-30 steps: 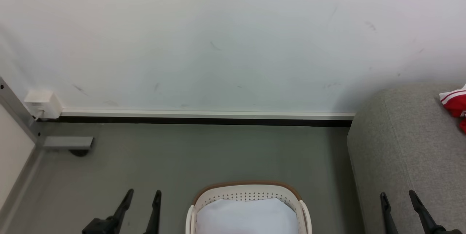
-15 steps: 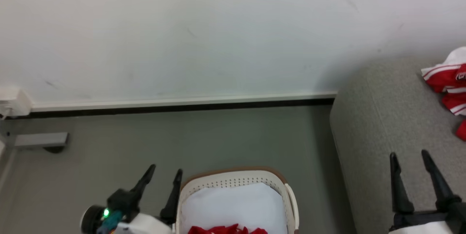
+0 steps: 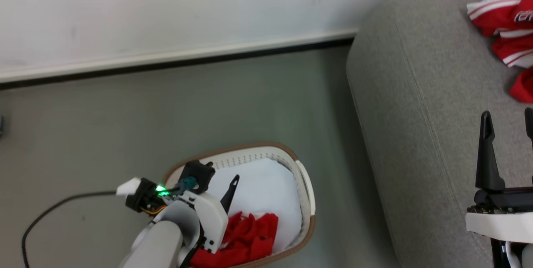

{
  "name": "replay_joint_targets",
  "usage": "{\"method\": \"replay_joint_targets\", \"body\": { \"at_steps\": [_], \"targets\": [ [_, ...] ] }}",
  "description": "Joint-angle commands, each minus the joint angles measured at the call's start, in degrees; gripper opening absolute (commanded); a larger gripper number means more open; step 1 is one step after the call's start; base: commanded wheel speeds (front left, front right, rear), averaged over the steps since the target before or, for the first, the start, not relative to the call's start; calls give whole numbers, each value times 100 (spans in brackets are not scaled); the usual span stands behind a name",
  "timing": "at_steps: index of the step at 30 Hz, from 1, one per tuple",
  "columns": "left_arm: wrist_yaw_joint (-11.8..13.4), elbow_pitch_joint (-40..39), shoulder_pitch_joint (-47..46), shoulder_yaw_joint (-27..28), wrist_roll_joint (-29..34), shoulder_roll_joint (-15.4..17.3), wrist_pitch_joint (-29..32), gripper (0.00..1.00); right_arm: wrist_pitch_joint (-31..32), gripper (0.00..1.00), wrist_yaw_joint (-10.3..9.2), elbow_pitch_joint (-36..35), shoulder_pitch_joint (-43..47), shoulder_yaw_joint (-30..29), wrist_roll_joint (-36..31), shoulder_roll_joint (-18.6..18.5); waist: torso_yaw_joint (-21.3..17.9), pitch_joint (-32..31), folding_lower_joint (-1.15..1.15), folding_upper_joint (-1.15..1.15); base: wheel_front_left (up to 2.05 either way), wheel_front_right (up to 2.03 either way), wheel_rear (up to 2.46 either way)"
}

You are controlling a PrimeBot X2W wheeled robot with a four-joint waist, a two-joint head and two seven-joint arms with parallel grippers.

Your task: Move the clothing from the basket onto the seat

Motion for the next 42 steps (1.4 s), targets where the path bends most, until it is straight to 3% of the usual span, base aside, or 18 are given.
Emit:
{"method": "replay_joint_targets", "body": {
  "at_steps": [1, 15, 23, 42],
  "targets": [
    [-26, 240, -181, -107, 99, 71, 139, 100, 5, 100, -15, -44, -115, 25, 35, -8, -357, 506, -1, 0, 0, 0, 0],
    [-33, 2113, -1342, -779, 264, 319, 972, 100, 5, 100, -15, -355, -543, 167, 105, 67, -715, 1794, -1, 0, 0, 0, 0],
    [29, 2723, -1815, -948, 372, 367, 1058, 100, 5, 100, -15, -555, -731, 290, 159, 82, -776, 2373, -1, 0, 0, 0, 0],
    [-9, 3412, -2358, -1341, 438, 516, 997, 100, 5, 100, -15, -652, -773, 495, 384, 85, -981, 2759, -1, 0, 0, 0, 0]
  ]
}}
